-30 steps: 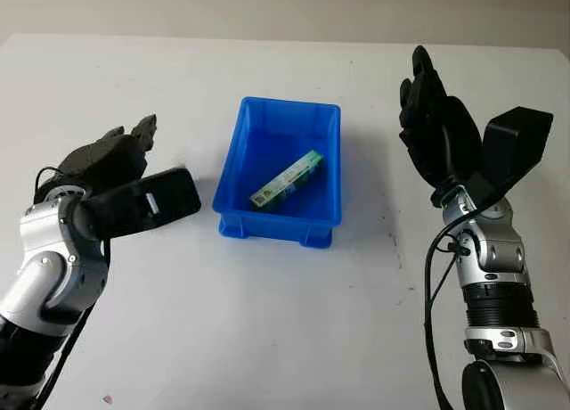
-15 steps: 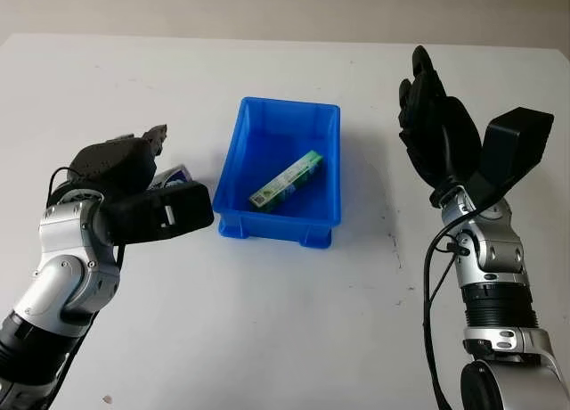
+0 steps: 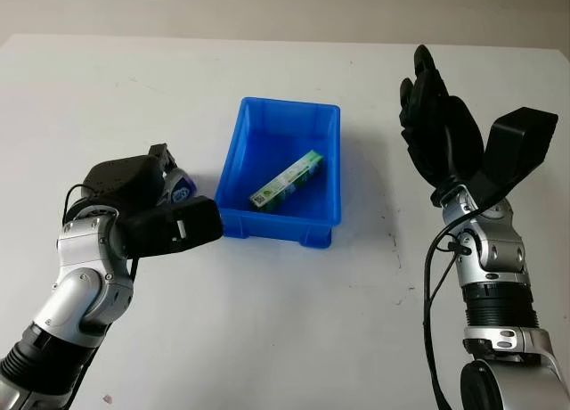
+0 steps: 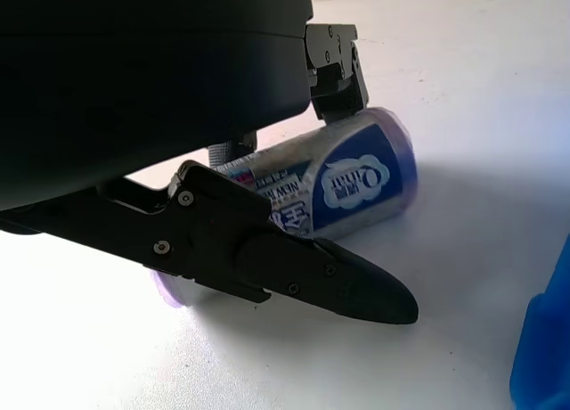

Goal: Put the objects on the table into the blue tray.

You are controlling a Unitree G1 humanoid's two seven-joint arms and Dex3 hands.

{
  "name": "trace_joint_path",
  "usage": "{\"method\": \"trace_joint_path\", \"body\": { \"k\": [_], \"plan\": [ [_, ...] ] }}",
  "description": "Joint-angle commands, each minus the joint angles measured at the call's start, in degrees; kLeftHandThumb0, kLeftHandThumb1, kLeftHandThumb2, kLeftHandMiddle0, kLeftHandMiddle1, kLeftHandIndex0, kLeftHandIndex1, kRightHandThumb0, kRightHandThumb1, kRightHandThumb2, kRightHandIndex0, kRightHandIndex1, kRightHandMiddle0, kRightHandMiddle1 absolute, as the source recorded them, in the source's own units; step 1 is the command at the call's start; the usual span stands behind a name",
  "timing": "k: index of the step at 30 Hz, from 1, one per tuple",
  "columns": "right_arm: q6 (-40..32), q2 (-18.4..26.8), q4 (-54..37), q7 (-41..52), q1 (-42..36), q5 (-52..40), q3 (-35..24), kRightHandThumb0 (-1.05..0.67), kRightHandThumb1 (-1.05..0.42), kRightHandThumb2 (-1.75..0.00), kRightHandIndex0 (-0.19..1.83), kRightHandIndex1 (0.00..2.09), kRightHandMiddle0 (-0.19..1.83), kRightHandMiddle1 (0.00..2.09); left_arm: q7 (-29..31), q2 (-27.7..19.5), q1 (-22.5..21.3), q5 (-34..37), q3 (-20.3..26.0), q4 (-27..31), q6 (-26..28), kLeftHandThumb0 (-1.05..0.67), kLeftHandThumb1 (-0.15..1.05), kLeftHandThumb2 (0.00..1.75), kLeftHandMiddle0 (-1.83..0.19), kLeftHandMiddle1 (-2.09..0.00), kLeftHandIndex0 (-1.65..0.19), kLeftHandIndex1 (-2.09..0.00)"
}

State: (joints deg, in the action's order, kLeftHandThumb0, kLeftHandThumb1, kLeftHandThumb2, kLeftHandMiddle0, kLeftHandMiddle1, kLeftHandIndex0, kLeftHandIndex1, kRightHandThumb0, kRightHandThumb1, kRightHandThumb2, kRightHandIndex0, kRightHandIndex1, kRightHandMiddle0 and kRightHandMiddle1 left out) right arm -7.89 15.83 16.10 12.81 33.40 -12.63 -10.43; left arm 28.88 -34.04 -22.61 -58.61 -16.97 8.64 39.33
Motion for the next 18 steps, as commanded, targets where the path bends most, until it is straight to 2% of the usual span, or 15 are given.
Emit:
{"method": "trace_joint_path", "body": {
  "k": [1,2,3,6,8,11,14,15,16,18],
  "plan": [
    [0.51,0.32,-0.19,0.34,0.84,-0.3,-0.52,-0.82,-1.05,-0.74,-0.19,0.0,-0.19,0.0,-0.07,1.05,1.16,-2.03,-1.67,-3.29,1.33,-0.67,0.96,0.05,0.01,-1.97,-0.03,-0.78],
    [0.53,0.3,-0.2,0.45,0.85,-0.37,-0.6,-0.82,-1.05,-0.74,-0.19,0.0,-0.19,0.0,-0.17,1.27,1.2,-3.18,-2.14,-3.98,1.67,-0.65,0.96,0.05,0.01,-2.0,-0.02,-0.78],
    [0.67,0.27,-0.09,0.49,0.9,-0.36,-0.66,-0.82,-1.05,-0.74,-0.19,0.0,-0.19,0.0,-0.03,1.18,1.1,-4.54,-2.86,-4.85,1.7,-0.62,0.97,0.06,-0.09,-2.06,-0.02,-0.79],
    [0.67,0.1,-0.12,0.41,0.94,-0.38,-0.84,-0.81,-1.05,-0.74,-0.19,0.0,-0.19,0.0,0.75,0.92,0.59,-8.34,-4.6,-6.99,1.66,-0.55,1.03,0.11,-0.51,-2.09,-0.06,-0.77],
    [0.7,0.04,-0.13,0.4,0.94,-0.3,-0.82,-0.8,-1.05,-0.75,-0.19,0.0,-0.19,0.0,-0.57,1.16,0.55,-10.94,-5.32,-8.14,1.56,-0.51,1.04,0.21,-0.68,-2.09,-0.11,-0.82],
    [0.79,0.04,0.0,0.63,0.93,-0.24,-0.79,-0.8,-1.05,-0.75,-0.19,0.0,-0.19,0.0,-2.73,1.51,0.98,-12.5,-4.97,-7.95,0.69,-0.47,1.05,0.36,-0.81,-2.09,0.04,-1.42],
    [0.94,0.05,0.18,1.24,0.94,-0.46,-0.87,-0.81,-1.05,-0.75,-0.19,0.0,-0.19,0.0,-7.2,2.07,2.03,-11.35,-2.91,-6.39,-0.78,-0.45,1.05,0.34,-0.73,-2.09,0.06,-1.95],
    [0.93,0.05,0.14,1.34,0.87,-0.48,-0.91,-0.81,-1.05,-0.75,-0.19,0.0,-0.19,0.0,-7.86,2.0,1.82,-11.45,-2.44,-5.98,-1.02,-0.44,1.05,0.34,-0.72,-2.09,0.02,-2.02],
    [0.9,0.04,0.05,1.37,0.8,-0.47,-0.94,-0.8,-1.05,-0.75,-0.19,0.0,-0.19,0.0,-8.19,1.95,1.67,-11.64,-2.13,-5.73,-1.22,-0.45,1.05,0.34,-0.76,-2.09,-0.1,-2.06],
    [0.89,0.03,0.03,1.47,0.71,-0.52,-1.01,-0.8,-1.05,-0.74,-0.19,0.0,-0.19,0.0,-8.5,1.88,1.31,-11.65,-1.15,-4.45,-1.75,-0.45,1.05,0.34,-0.79,-2.09,-0.17,-2.09]
  ]
}}
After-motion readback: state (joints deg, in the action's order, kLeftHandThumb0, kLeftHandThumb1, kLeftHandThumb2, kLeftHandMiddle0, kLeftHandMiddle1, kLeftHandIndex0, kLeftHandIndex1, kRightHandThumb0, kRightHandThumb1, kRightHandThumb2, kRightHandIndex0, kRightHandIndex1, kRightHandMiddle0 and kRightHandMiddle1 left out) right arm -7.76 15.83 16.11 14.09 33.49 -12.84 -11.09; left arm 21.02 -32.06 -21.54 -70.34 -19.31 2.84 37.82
